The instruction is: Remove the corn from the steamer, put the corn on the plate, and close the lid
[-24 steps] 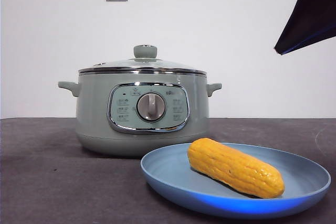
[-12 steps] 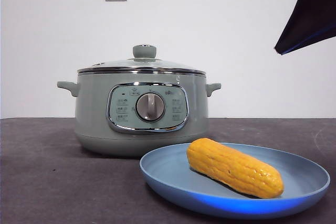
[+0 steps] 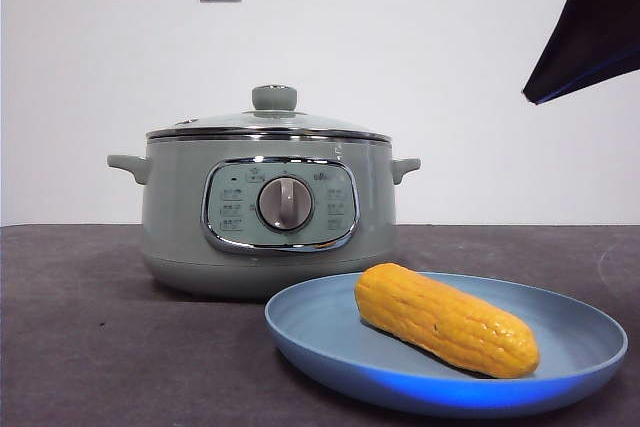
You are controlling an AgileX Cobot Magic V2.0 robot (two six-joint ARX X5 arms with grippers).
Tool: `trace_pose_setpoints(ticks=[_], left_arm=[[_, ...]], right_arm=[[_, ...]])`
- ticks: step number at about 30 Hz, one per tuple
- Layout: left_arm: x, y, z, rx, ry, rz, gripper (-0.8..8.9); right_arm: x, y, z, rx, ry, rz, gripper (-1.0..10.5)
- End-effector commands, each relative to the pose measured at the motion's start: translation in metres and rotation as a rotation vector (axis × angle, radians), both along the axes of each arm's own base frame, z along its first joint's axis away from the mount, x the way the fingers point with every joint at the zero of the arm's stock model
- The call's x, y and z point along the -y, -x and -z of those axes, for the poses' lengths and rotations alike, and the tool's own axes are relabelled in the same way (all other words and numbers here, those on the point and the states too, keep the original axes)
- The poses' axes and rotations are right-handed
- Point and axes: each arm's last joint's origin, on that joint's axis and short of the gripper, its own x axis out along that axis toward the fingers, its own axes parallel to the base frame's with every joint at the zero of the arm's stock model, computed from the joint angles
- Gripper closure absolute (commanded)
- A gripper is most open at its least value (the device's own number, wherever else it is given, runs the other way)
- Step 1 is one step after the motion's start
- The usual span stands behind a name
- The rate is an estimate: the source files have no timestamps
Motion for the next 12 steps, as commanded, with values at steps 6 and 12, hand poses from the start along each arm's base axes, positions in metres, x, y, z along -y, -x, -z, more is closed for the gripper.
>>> trace_pose_setpoints(ticks=[6,12], left_arm=[[-0.0002,0.0006,0.0048,-0.021,0.062,-0.012,8.17],[-0.0002,0.0004,0.0037,-0.009,0.061,-0.011,8.17]], right_arm=[[0.0000,0.0004,0.0020,0.002,0.004,-0.002,9.5],[0.0000,0.0004,0.0020,0.002,0.004,-0.002,9.5]])
